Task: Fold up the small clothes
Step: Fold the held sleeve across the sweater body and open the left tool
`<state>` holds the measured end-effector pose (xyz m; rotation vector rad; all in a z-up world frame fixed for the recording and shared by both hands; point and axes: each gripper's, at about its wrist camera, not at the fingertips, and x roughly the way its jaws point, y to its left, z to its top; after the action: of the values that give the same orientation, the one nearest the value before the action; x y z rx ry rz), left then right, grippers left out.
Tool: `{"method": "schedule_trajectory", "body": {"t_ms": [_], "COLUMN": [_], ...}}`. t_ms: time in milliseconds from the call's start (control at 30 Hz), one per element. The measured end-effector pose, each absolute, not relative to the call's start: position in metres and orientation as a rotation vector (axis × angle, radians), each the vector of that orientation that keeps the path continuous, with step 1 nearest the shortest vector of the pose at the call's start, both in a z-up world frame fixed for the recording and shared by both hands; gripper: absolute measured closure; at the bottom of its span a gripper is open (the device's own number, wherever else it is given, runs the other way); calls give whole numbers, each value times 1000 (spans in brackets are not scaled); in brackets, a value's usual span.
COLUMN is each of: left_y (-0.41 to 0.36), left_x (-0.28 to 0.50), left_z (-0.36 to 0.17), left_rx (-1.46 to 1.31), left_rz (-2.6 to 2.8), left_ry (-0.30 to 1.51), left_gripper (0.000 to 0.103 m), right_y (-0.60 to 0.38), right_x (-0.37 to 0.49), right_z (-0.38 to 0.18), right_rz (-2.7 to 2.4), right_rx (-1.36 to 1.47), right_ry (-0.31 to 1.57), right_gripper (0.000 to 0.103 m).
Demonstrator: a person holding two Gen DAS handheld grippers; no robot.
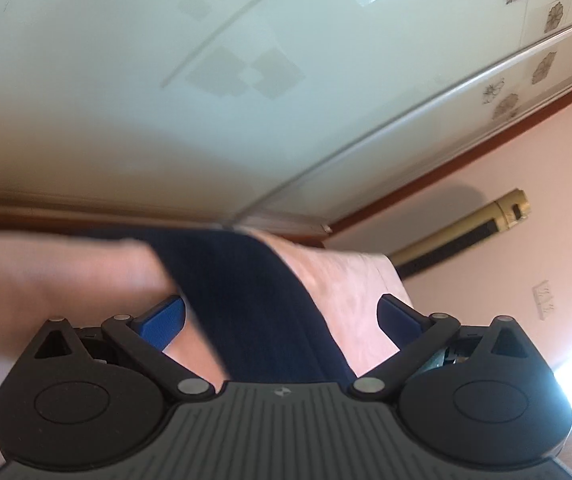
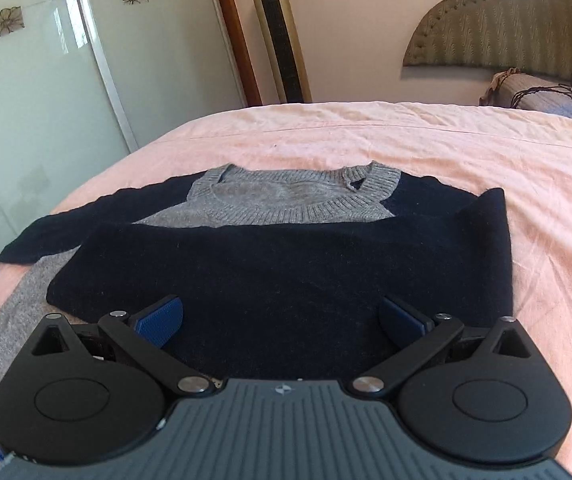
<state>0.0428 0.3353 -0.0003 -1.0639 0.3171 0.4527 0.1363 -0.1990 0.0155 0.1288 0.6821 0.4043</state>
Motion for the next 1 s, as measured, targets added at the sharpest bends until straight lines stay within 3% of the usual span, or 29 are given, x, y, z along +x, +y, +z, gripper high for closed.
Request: {"method": "schedule_trajectory", "body": {"t_ms": [67,100,133,233,300,400,533,733,800,867,900,933,1000], "left_y": [337,338,337,329,315,266,124,-35,-55,-51,-44,-36,-21], "left_x": [53,59,65,77,82,86,84,52,38,33,29,26,18], "left_z": [3,3,2,6,17,46,75,12,-4,3,9,15,27], "left_rx": [-984,-941,-901,-779,-703,-530,-33,453,624,627,602,575,495], "left_rz": [492,514,539,586,599,517,172,-283,-223,-238,-257,-254,-242], "left_ry": [336,369,410,464,451,382,307,511,455,445,436,425,394], "left_gripper": [21,56,81,94,97,98,98,93,89,73,54,26,14], "right_y": [-201,-201,-202,-207,-208,-210,-216,-228,-232,-234,-234,-235,-237], "right_x": [137,137,138,136,136,135,136,137,137,137,137,137,138], "right_z": [15,15,15,16,15,16,15,14,13,13,12,12,12], "right_rz": [407,409,411,415,416,419,425,439,443,447,448,450,452], "right_rx": [142,153,165,196,211,228,274,358,384,404,411,417,431], "right_ry": [679,677,675,668,665,663,658,651,648,646,646,646,648], "right_gripper": [0,0,0,0,0,0,0,0,0,0,0,0,0]}}
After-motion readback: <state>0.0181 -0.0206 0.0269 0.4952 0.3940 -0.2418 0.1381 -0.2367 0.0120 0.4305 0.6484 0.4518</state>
